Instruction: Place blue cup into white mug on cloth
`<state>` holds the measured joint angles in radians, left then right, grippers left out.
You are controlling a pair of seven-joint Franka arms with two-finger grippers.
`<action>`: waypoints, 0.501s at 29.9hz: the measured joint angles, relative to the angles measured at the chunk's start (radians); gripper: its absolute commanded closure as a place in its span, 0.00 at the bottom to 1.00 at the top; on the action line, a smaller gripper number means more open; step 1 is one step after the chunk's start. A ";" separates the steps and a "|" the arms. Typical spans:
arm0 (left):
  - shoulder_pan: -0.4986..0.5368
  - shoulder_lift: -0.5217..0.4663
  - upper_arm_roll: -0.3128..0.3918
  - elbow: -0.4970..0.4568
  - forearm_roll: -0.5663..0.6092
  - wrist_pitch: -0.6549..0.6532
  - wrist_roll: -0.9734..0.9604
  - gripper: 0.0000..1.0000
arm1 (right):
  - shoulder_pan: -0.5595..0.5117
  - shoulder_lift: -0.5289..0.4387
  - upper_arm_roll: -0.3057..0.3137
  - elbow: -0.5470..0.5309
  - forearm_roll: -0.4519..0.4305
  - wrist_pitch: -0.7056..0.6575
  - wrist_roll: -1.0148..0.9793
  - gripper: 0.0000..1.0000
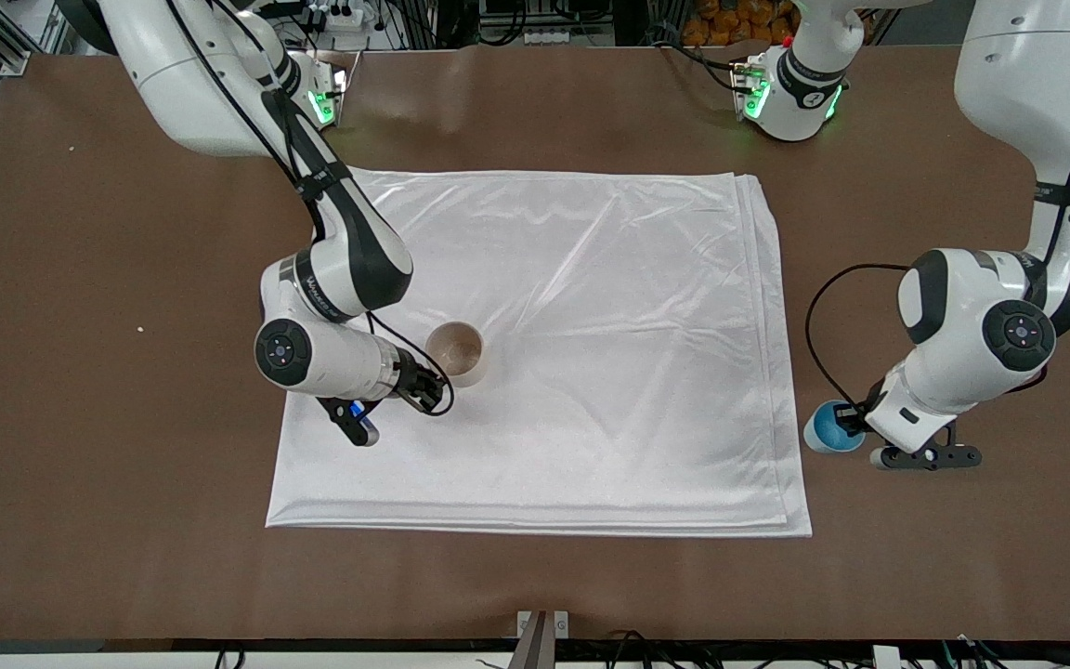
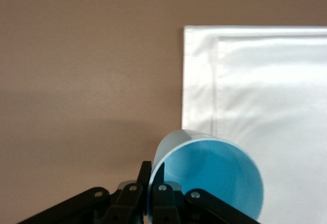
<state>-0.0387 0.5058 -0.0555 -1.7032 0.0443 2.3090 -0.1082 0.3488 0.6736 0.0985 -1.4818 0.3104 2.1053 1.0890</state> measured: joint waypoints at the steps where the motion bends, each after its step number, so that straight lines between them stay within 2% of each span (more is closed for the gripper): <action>1: -0.007 -0.005 -0.001 0.000 0.000 -0.006 0.000 1.00 | 0.001 0.002 0.000 0.000 0.018 0.007 0.001 1.00; 6: -0.040 -0.033 -0.003 0.001 0.000 -0.034 0.000 1.00 | 0.013 0.013 0.000 0.000 0.064 0.040 0.015 1.00; 15: -0.104 -0.073 -0.006 0.001 0.000 -0.078 -0.061 1.00 | 0.085 0.044 0.000 -0.002 0.066 0.153 0.123 1.00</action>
<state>-0.1424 0.4331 -0.0616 -1.7024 0.0443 2.2308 -0.1692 0.4343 0.7180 0.0987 -1.4836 0.3767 2.2586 1.2123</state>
